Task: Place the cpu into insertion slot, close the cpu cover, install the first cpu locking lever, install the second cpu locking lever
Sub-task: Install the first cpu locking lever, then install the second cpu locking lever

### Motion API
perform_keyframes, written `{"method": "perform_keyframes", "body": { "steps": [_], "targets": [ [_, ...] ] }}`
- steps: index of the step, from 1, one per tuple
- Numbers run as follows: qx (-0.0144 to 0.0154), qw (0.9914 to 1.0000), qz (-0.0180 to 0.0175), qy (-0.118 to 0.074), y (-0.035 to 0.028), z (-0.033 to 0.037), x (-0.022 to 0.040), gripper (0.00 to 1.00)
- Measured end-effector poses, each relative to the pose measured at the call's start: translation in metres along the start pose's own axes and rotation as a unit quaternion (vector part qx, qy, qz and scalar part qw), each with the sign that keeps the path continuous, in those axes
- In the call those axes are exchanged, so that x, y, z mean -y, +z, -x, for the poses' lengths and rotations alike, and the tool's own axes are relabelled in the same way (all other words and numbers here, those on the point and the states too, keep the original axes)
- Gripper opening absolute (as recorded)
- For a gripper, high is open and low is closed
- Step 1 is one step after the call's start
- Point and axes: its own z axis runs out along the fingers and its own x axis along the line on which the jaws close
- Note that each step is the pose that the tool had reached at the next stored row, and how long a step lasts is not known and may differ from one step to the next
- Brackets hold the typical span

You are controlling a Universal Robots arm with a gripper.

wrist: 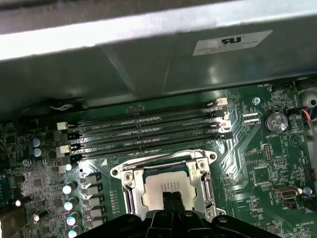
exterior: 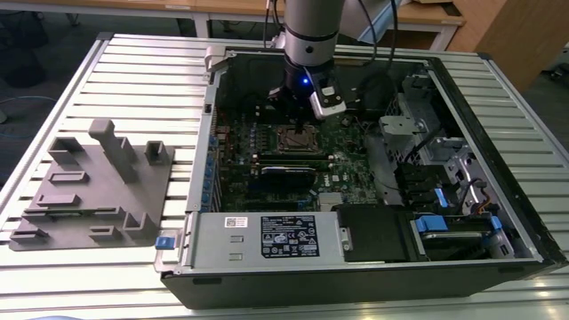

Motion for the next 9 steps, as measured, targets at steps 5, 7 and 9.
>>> {"method": "perform_keyframes", "body": {
  "steps": [5,7,9],
  "targets": [
    [0.0001,1.00000,0.0002,0.000,-0.0051,0.0003,-0.0002,0.11],
    [0.0000,1.00000,0.0002,0.000,-0.0053,0.0003,-0.0002,0.11],
    [0.0001,1.00000,0.0002,0.000,-0.0054,0.0003,-0.0002,0.11]
  ]
}}
